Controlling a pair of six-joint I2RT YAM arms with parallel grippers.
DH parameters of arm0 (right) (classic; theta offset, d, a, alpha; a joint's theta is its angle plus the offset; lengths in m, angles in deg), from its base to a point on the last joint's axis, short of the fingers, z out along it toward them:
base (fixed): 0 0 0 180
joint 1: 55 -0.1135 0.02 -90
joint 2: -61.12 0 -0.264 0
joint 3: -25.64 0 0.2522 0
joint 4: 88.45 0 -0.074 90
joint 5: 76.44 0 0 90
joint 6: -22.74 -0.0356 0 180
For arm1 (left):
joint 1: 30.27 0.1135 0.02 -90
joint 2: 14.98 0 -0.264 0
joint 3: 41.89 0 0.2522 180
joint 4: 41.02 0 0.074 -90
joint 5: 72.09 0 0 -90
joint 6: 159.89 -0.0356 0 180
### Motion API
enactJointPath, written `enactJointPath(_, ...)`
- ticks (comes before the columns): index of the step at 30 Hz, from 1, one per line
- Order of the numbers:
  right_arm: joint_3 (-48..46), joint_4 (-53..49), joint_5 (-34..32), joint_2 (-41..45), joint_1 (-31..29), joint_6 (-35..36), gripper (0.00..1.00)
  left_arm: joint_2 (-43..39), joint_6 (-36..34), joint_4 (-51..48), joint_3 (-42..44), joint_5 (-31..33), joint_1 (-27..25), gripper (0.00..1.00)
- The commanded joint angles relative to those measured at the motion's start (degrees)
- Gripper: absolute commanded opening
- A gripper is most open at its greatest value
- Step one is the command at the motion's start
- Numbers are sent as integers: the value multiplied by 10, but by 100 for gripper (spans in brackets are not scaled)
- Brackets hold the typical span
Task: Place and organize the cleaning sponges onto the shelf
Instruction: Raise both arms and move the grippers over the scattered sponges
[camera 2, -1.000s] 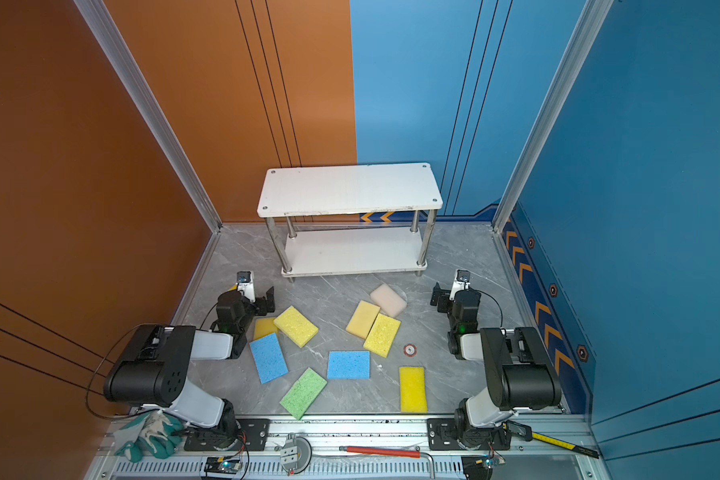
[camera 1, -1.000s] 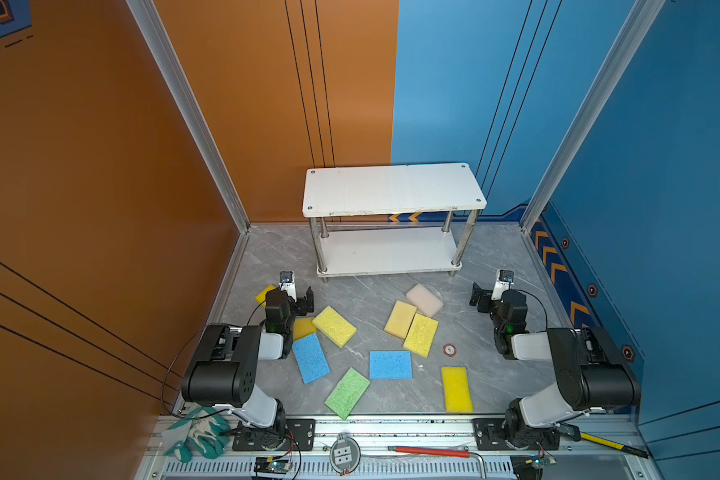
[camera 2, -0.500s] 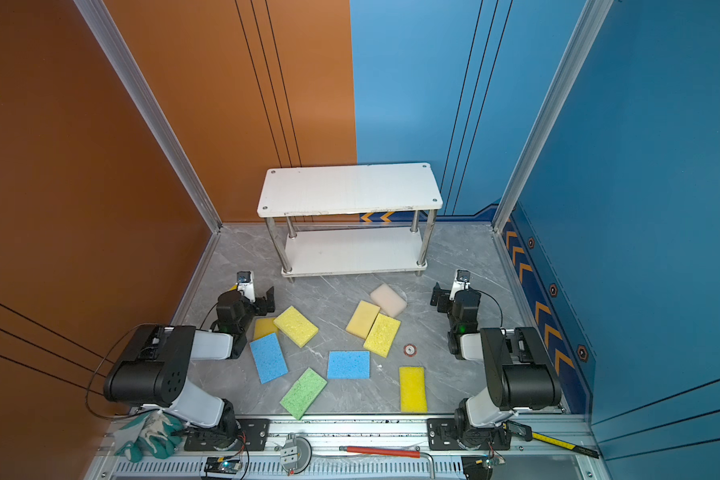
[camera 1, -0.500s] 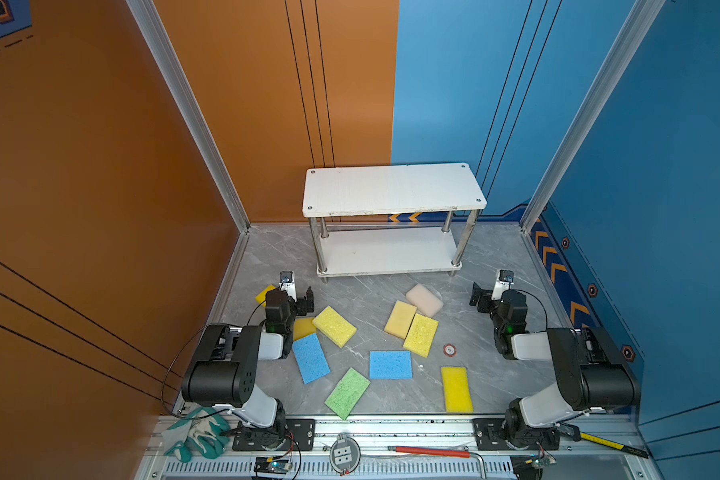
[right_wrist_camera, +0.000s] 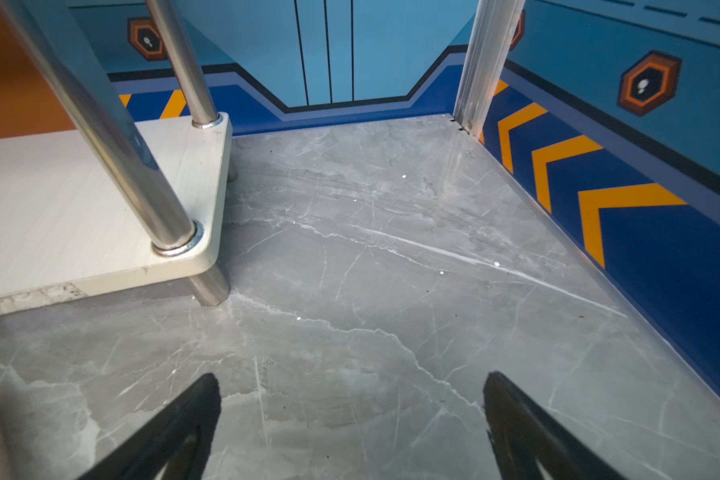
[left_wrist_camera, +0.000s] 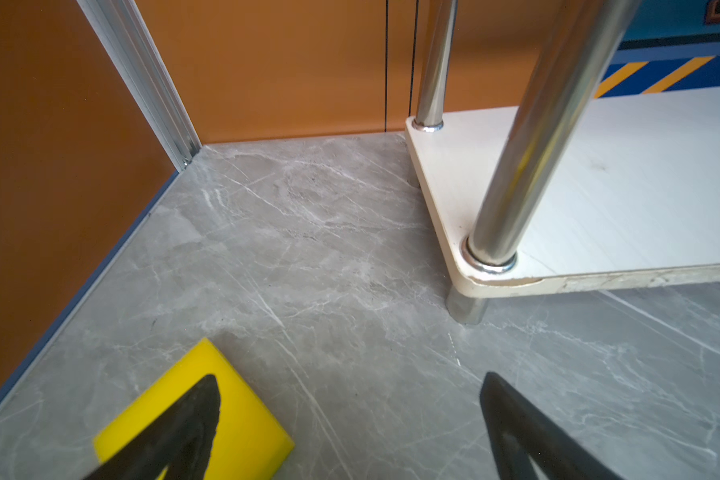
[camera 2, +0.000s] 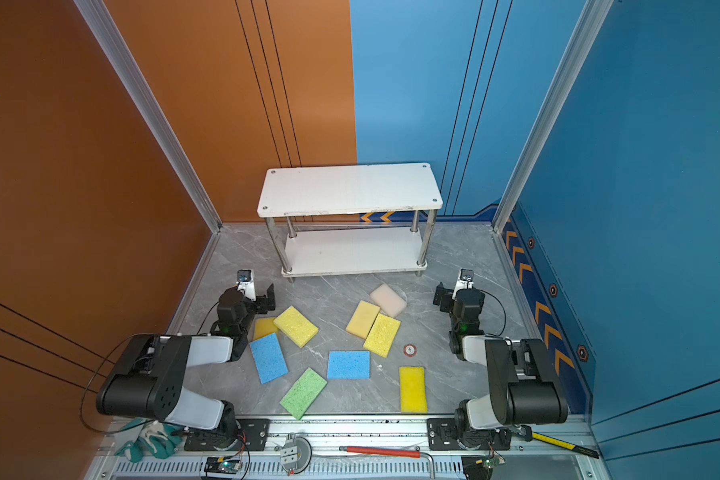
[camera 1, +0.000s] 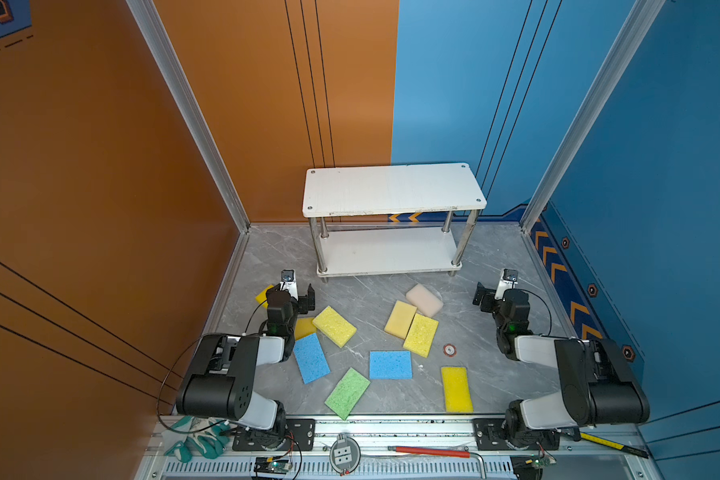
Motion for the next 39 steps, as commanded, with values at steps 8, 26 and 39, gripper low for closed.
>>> enactJointPath(8, 261, -602, -45, 133, 49, -241, 100, -232, 129, -421, -133, 126, -11, 98)
enactJointPath(26, 400, -887, 197, 234, 12, -250, 100, -323, 316, -849, -304, -36, -64, 98)
enactJointPath(39, 481, -999, 239, 137, -79, -218, 100, -298, 406, -951, -367, -170, -138, 98)
